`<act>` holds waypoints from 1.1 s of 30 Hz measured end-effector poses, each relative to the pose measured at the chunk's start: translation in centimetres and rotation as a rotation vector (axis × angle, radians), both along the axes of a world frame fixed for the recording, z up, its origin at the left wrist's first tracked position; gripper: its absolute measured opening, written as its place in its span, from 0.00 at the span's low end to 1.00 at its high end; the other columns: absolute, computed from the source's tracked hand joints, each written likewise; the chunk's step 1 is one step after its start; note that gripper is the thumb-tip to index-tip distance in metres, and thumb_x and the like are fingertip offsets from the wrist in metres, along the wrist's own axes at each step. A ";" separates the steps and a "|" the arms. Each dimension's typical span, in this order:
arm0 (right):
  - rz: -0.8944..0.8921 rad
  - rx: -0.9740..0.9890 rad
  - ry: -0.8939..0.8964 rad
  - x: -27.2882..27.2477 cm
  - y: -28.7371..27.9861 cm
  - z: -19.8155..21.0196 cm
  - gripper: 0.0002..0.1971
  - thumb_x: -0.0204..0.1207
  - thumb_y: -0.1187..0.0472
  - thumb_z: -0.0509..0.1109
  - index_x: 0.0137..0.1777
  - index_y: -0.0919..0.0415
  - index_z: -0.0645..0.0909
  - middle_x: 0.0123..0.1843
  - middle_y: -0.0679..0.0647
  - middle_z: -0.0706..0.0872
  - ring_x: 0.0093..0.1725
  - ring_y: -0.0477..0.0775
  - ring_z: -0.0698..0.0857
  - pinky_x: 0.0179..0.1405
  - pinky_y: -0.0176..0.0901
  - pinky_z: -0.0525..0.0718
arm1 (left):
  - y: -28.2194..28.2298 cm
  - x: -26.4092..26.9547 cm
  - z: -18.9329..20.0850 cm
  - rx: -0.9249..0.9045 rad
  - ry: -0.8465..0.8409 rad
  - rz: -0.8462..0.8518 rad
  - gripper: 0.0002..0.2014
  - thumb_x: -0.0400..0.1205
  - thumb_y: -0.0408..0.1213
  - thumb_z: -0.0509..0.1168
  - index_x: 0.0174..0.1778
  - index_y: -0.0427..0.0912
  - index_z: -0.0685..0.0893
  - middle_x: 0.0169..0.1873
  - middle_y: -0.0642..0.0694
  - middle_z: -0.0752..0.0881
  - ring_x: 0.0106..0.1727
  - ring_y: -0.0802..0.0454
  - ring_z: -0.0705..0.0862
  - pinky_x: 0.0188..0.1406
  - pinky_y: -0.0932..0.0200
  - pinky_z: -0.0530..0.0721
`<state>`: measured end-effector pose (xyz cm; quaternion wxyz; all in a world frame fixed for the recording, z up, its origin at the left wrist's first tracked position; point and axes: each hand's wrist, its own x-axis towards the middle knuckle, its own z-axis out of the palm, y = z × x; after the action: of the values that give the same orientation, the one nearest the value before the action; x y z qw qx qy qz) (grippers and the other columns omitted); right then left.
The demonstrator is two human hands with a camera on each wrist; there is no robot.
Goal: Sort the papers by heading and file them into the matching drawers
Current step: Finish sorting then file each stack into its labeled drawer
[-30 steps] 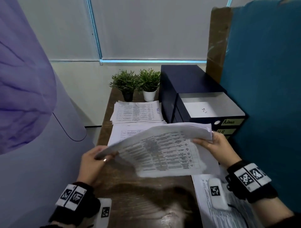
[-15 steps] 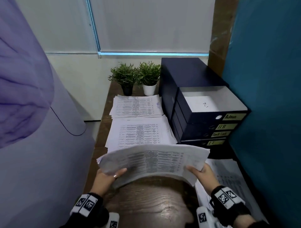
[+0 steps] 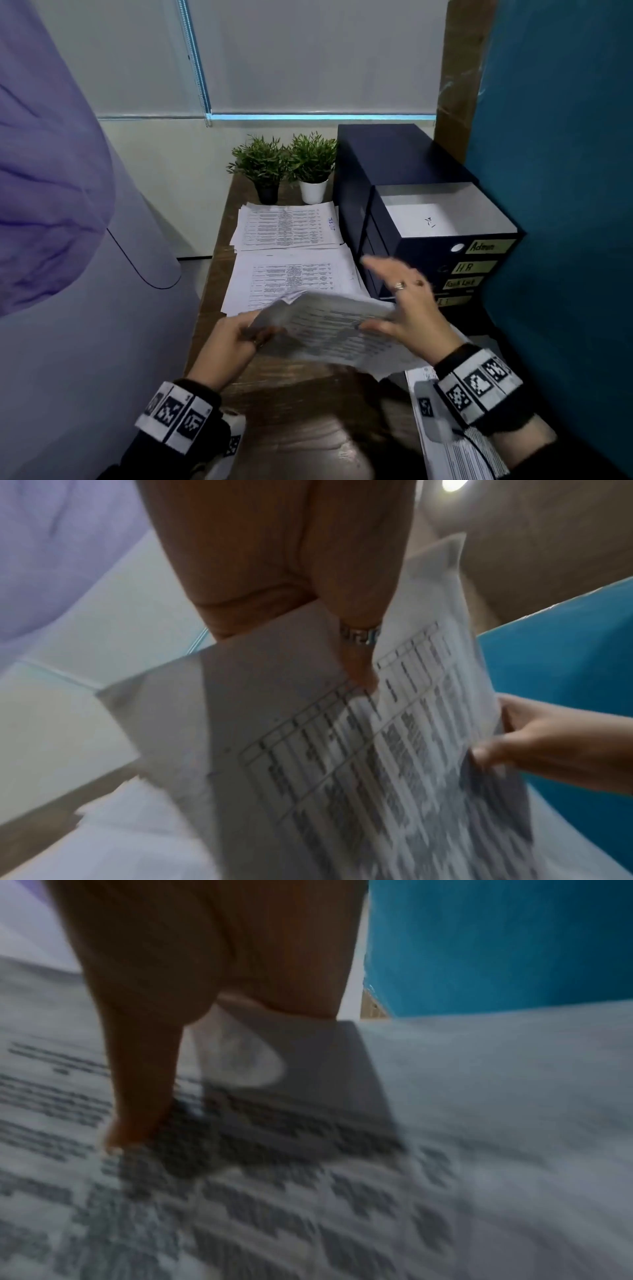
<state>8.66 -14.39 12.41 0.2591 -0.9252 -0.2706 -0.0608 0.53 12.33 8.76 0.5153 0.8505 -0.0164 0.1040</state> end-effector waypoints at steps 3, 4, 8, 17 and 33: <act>0.103 0.108 0.337 0.3 0.3 0.0 0.10 0.70 0.51 0.74 0.47 0.54 0.86 0.52 0.51 0.91 0.49 0.48 0.89 0.53 0.47 0.85 | 1.4 0.5 1.0 0.161 0.046 0.013 0.06 0.71 0.42 0.74 0.40 0.60 0.88 0.37 0.59 0.91 0.42 0.62 0.87 0.42 0.57 0.82; 0.085 0.209 0.388 0.3 0.1 -0.3 0.08 0.71 0.54 0.74 0.47 0.56 0.86 0.48 0.53 0.91 0.47 0.49 0.89 0.50 0.43 0.87 | 2.0 0.6 1.1 0.190 0.070 0.037 0.09 0.71 0.38 0.75 0.39 0.60 0.88 0.35 0.60 0.90 0.41 0.61 0.86 0.41 0.57 0.82; -0.016 0.593 0.456 0.1 -1.0 -0.9 0.11 0.73 0.63 0.73 0.48 0.44 0.83 0.44 0.44 0.91 0.48 0.44 0.89 0.49 0.35 0.85 | 1.8 1.1 1.7 -0.343 0.018 0.176 0.10 0.65 0.30 0.78 0.36 0.47 0.88 0.30 0.58 0.90 0.40 0.52 0.86 0.33 0.70 0.83; -0.129 0.903 0.517 -2.3 -0.9 -4.2 0.11 0.70 0.68 0.74 0.49 0.53 0.84 0.43 0.40 0.92 0.47 0.42 0.89 0.43 0.29 0.85 | -5.3 2.1 0.5 -0.607 0.033 0.108 0.11 0.73 0.26 0.71 0.45 0.47 0.86 0.37 0.61 0.91 0.44 0.65 0.88 0.44 0.70 0.86; -0.269 0.849 0.669 -2.7 -3.1 -7.3 0.36 0.57 0.62 0.83 0.64 0.64 0.72 0.55 0.49 0.86 0.54 0.42 0.87 0.46 0.30 0.85 | -5.8 1.6 -3.6 -0.337 0.251 0.172 0.10 0.75 0.31 0.70 0.37 0.53 0.83 0.31 0.63 0.88 0.39 0.70 0.83 0.45 0.69 0.80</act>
<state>6.01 -17.45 5.06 0.6709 -0.7347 -0.0050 0.0999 2.17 6.55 5.16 0.6374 0.7569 0.1380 0.0424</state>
